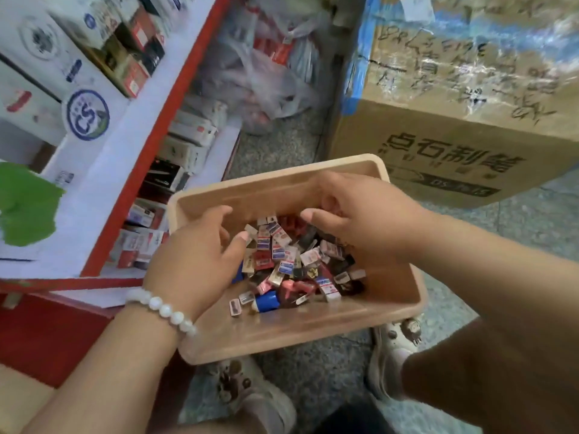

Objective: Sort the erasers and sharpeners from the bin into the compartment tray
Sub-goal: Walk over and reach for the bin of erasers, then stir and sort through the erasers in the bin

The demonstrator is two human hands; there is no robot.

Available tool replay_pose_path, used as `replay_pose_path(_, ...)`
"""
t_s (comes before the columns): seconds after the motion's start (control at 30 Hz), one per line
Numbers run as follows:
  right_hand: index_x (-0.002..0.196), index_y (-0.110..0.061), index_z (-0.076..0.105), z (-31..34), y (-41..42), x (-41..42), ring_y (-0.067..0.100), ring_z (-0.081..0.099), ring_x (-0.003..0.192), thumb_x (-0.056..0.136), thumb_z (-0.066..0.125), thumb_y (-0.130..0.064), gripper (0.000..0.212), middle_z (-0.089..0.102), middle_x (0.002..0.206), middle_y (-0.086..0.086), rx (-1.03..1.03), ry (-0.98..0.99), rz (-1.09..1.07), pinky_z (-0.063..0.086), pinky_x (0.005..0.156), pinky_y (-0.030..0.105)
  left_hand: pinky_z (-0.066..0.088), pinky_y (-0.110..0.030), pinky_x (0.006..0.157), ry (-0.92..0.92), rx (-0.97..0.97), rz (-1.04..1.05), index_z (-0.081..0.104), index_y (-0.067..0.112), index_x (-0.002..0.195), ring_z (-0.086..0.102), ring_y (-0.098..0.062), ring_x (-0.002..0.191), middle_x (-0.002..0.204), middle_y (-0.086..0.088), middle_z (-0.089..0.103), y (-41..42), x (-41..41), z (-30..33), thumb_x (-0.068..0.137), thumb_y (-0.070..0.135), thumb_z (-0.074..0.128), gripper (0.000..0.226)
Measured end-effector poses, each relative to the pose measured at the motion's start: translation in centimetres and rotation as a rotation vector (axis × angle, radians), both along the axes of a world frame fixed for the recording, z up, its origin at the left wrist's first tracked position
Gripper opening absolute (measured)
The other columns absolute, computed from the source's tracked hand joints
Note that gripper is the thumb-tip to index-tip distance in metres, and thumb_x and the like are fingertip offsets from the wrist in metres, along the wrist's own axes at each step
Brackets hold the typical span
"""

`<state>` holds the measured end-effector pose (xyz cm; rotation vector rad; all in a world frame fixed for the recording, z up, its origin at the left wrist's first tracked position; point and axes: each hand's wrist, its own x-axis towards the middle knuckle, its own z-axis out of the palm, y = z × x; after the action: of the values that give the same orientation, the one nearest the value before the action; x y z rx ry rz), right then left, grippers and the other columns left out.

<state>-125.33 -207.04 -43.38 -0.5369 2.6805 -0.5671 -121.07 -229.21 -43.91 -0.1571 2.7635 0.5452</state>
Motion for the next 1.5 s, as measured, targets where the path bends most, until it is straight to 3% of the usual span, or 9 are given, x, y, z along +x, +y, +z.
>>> replay_pose_path(0.17, 0.123, -0.026, 0.048, -1.9, -0.5, -0.9, 0.016, 0.059, 0.090, 0.088, 0.041, -0.061, 0.050, 0.063, 0.101, -0.006, 0.044, 0.082, 0.087, 0.050, 0.077, 0.035, 0.051, -0.037, 0.083, 0.004, -0.080, -0.097, 0.042, 0.029, 0.136, 0.061, -0.015, 0.095, 0.101, 0.010, 0.065, -0.1, -1.0, -1.6, 0.090, 0.050, 0.047, 0.050)
replay_pose_path(0.37, 0.104, -0.026, 0.053, -3.7, -1.2, -0.8, 0.015, 0.061, 0.084, 0.089, 0.041, -0.061, 0.040, 0.066, 0.094, -0.006, -0.003, 0.026, 0.096, 0.051, 0.077, 0.035, 0.049, -0.036, 0.087, 0.049, -0.126, -0.145, 0.047, 0.026, 0.132, 0.059, -0.015, 0.100, 0.106, 0.005, 0.065, 0.4, -0.6, -2.1, 0.090, 0.052, 0.047, 0.050)
replay_pose_path(0.5, 0.092, -0.027, 0.051, -3.8, -1.7, -0.9, 0.015, 0.056, 0.081, 0.091, 0.038, -0.061, 0.036, 0.059, 0.084, -0.007, 0.078, 0.002, 0.089, 0.041, 0.069, 0.030, 0.046, -0.030, 0.087, 0.094, -0.150, -0.180, 0.045, 0.025, 0.134, 0.058, -0.015, 0.106, 0.117, 0.003, 0.063, 1.0, 1.2, -1.8, 0.090, 0.052, 0.046, 0.051)
replay_pose_path(0.67, 0.121, -0.018, 0.056, -3.3, -1.2, 1.0, 0.022, 0.054, 0.107, 0.092, 0.031, -0.062, 0.058, 0.060, 0.114, 0.002, 0.180, 0.025, 0.067, 0.039, 0.093, 0.031, 0.044, -0.029, 0.088, 0.130, -0.165, -0.176, 0.046, 0.021, 0.135, 0.056, -0.018, 0.109, 0.121, 0.001, 0.061, 1.1, 4.8, -0.8, 0.091, 0.051, 0.047, 0.053)
replay_pose_path(0.8, 0.114, -0.016, 0.057, -2.6, -0.8, 3.2, 0.020, 0.052, 0.097, 0.093, 0.028, -0.063, 0.059, 0.059, 0.088, -0.002, 0.204, -0.012, 0.051, 0.037, 0.091, 0.032, 0.040, -0.027, 0.090, 0.148, -0.148, -0.111, 0.048, 0.019, 0.135, 0.055, -0.019, 0.114, 0.124, -0.002, 0.061, 0.7, 7.7, 0.1, 0.091, 0.049, 0.049, 0.053)
replay_pose_path(1.0, 0.122, -0.014, 0.057, -2.1, 0.1, 4.8, 0.024, 0.052, 0.110, 0.094, 0.029, -0.061, 0.061, 0.062, 0.116, 0.004, 0.235, -0.032, 0.056, 0.037, 0.097, 0.034, 0.040, -0.027, 0.088, 0.158, -0.133, -0.078, 0.049, 0.019, 0.134, 0.057, -0.017, 0.110, 0.118, 0.000, 0.063, 0.0, 8.6, 0.7, 0.092, 0.046, 0.051, 0.050)
replay_pose_path(1.23, 0.127, -0.012, 0.053, -1.7, 0.5, 5.1, 0.025, 0.050, 0.116, 0.095, 0.025, -0.060, 0.064, 0.058, 0.125, 0.007, 0.304, -0.043, 0.101, 0.034, 0.096, 0.033, 0.029, -0.031, 0.105, 0.179, -0.155, 0.030, 0.051, 0.019, 0.133, 0.041, -0.023, 0.128, 0.140, -0.008, 0.039, -0.3, 8.5, -0.6, 0.092, 0.044, 0.050, 0.048)
replay_pose_path(1.4, 0.123, -0.011, 0.055, -1.2, 0.1, 5.2, 0.024, 0.051, 0.109, 0.097, 0.023, -0.057, 0.062, 0.059, 0.118, 0.006, 0.306, -0.014, 0.146, 0.034, 0.090, 0.032, 0.022, -0.035, 0.112, 0.136, -0.119, 0.166, 0.049, 0.021, 0.136, 0.027, -0.026, 0.139, 0.152, -0.009, 0.020, -1.7, 9.2, -2.8, 0.094, 0.042, 0.046, 0.047)
replay_pose_path(1.5, 0.116, -0.011, 0.058, -1.5, 0.1, 5.1, 0.023, 0.053, 0.103, 0.096, 0.024, -0.058, 0.062, 0.061, 0.109, 0.005, 0.308, -0.022, 0.138, 0.035, 0.087, 0.032, 0.022, -0.031, 0.110, 0.134, -0.033, 0.184, 0.047, 0.018, 0.138, 0.030, -0.024, 0.138, 0.154, -0.007, 0.018, -2.2, 9.3, -3.8, 0.098, 0.040, 0.040, 0.047)
